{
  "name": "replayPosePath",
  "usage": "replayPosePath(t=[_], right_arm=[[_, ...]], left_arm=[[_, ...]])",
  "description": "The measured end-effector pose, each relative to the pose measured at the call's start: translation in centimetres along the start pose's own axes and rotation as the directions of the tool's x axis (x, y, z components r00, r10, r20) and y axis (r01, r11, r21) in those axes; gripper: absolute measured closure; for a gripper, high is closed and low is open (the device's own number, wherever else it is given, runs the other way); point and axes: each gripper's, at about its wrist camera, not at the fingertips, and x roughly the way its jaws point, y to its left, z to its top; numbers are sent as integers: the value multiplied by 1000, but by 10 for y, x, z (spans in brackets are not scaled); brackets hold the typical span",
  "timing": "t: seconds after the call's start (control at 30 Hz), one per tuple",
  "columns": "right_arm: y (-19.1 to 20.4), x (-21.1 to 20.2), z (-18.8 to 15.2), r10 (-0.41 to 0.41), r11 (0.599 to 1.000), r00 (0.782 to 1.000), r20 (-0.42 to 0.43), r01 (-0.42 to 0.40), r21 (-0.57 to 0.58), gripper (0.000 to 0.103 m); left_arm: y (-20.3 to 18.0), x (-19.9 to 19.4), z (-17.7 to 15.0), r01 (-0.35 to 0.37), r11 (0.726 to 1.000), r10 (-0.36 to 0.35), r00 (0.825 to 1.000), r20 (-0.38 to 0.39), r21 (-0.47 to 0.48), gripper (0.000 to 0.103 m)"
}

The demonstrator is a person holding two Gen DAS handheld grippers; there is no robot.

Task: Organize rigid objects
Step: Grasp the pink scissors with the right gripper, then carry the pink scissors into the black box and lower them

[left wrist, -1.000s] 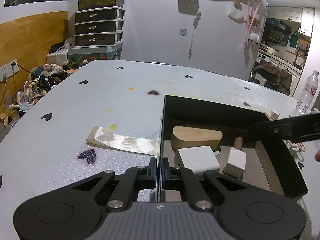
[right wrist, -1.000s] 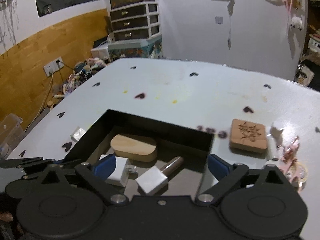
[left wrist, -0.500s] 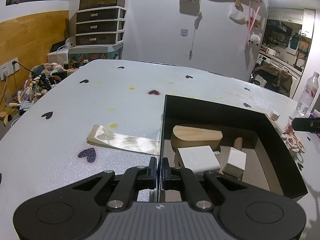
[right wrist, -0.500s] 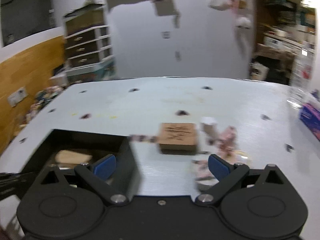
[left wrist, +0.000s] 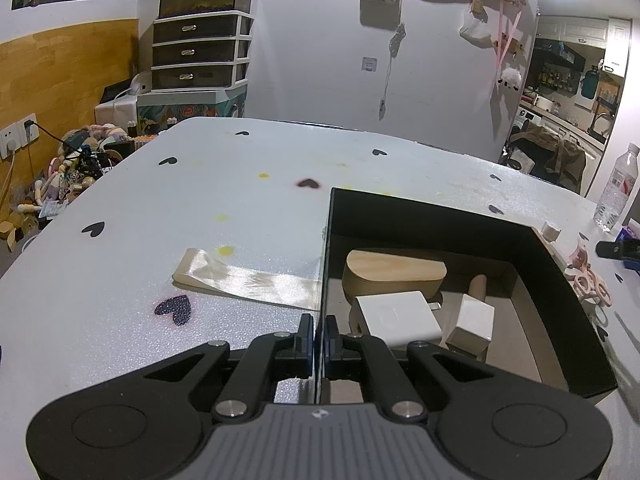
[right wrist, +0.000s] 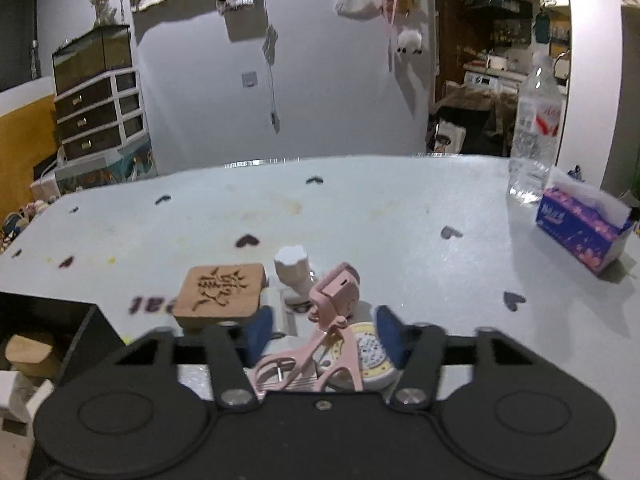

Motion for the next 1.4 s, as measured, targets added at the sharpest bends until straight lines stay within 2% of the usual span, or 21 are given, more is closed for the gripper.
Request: replayPosePath(t=[0.17,0.23,0.37,0.63,0.8,0.9,1.0,1.1,1.2,1.27,1.4], right_arm=[[5,28,-5,-24,999,999,-41,22,-42,58],[6,33,-5,-25,998,999,-28,24,-64,59],[7,46,-2,-50,995,998,-29,48,-88,72],[6,37,-2,-64,993,998,-10,63,-97,73],[8,1,12,4,998,998,66,0,-69,73],[18,-29,23,103,992,987,120,-94,-79,73],[34,-53,29,261,962,955,138,-246,-118,73],[57,-72,31,425,895,897,121,-396,-208,73],[87,-80,26,556,801,829,52,-519,-298,73],[106,-81,22,595,759,804,-4,-563,-326,73],[136,-71,10,629,703,767,-124,-630,-332,73]], left_arm=[[0,0,0,-1,1000,1,1000,-1,1,99],[-1,1,-1,-1,1000,1,1000,-2,2,99],[-1,2,-2,0,1000,0,1000,-3,0,99],[-2,3,-1,-1,1000,1,1000,-4,0,98],[-2,3,-1,0,1000,0,1000,-3,-2,99],[-2,3,-1,-1,1000,1,1000,-3,-4,98],[-3,4,-1,0,1000,0,1000,-4,-7,98],[-3,4,-1,0,1000,0,1000,-4,-7,98],[-3,4,0,0,1000,0,1000,-4,-7,98],[-3,4,0,0,1000,0,1000,-4,-7,98],[-3,4,0,0,1000,-1,1000,-4,-7,98]])
